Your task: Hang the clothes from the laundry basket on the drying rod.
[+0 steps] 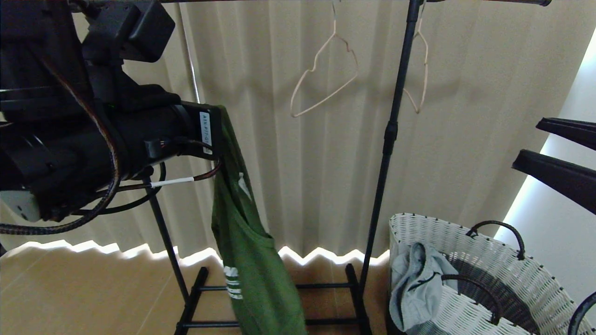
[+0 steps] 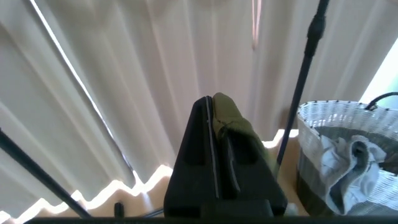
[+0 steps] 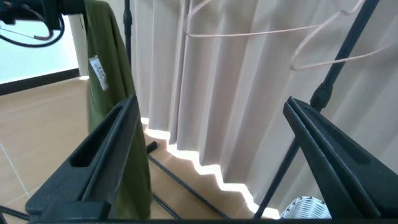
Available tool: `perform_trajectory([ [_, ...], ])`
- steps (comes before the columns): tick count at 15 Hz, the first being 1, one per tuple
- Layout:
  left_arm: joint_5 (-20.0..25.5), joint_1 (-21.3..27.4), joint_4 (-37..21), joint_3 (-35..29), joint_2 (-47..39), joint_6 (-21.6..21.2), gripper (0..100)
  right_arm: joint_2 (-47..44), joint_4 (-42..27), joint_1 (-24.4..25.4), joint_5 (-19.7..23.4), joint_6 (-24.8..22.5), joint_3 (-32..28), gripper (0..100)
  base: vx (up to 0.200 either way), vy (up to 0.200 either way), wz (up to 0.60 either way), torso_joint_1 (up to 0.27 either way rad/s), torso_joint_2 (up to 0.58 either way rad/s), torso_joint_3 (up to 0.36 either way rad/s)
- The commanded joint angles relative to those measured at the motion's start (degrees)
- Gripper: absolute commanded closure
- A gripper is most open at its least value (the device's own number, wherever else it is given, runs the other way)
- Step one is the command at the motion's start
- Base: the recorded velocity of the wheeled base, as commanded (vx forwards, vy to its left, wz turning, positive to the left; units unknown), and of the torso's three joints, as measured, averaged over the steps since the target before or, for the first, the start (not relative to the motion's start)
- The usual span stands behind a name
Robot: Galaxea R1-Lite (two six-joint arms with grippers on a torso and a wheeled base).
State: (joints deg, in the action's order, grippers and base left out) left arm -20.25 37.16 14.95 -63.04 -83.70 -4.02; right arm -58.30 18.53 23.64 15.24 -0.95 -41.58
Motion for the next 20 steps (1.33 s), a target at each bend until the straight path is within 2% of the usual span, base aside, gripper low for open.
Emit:
perform_trajectory([
  [1, 0.03, -0.24, 0.08, 0.28, -0.15, -0.02, 100, 0.29, 0.02, 0.01, -0.03, -0.02, 0.01, 0, 0.0, 0.0, 0.0, 0.0, 0.0, 0.0],
  [4, 0.21, -0.24, -0.44, 4.5, 3.02, -0.72, 100, -0.15, -3.32, -2.9, -2.49, -0.46, 0.01, 0, 0.0, 0.0, 0.0, 0.0, 0.0, 0.0],
  [5, 0.3, -0.24, -0.53, 7.93, 5.39, -3.01, 100, -0.24, -7.63, -6.24, -5.48, -1.33, 0.1, 0, 0.0, 0.0, 0.0, 0.0, 0.0, 0.0],
  [7, 0.65, -0.95, -0.53, 12.85, 8.91, -5.47, 100, -0.06, -12.11, -7.47, -9.96, -4.32, 1.06, 0, 0.0, 0.0, 0.0, 0.0, 0.0, 0.0],
  [9, 0.74, -1.3, -0.88, 15.93, 12.6, -6.17, 100, -0.15, -12.2, -7.64, -16.12, -5.64, 2.56, 0, 0.0, 0.0, 0.0, 0.0, 0.0, 0.0],
  [11, 0.82, -1.3, -5.72, 16.63, 15.67, -6.08, 100, -0.15, -12.11, -7.64, -19.98, -8.54, 3.79, 0, 0.0, 0.0, 0.0, 0.0, 0.0, 0.0],
  [13, 1.0, -1.3, -8.88, 16.63, 17.61, -6.08, 100, -0.15, -11.94, -9.22, -21.57, -10.83, 4.4, 0, 0.0, 0.0, 0.0, 0.0, 0.0, 0.0],
  [15, 1.0, -1.3, -9.06, 16.72, 18.31, -6.08, 100, -0.24, -12.03, -11.6, -22.71, -12.5, 4.4, 0, 0.0, 0.0, 0.0, 0.0, 0.0, 0.0],
  [17, 1.0, -2.97, -8.53, 19.44, 18.93, -6.17, 100, -0.42, -11.94, -14.5, -22.97, -14.61, 5.11, 0, 0.0, 0.0, 0.0, 0.0, 0.0, 0.0],
  [20, 2.23, -4.9, -7.83, 20.59, 20.6, -6.08, 100, -0.15, -11.94, -15.82, -23.15, -15.75, 5.72, 0, 0.0, 0.0, 0.0, 0.0, 0.0, 0.0],
])
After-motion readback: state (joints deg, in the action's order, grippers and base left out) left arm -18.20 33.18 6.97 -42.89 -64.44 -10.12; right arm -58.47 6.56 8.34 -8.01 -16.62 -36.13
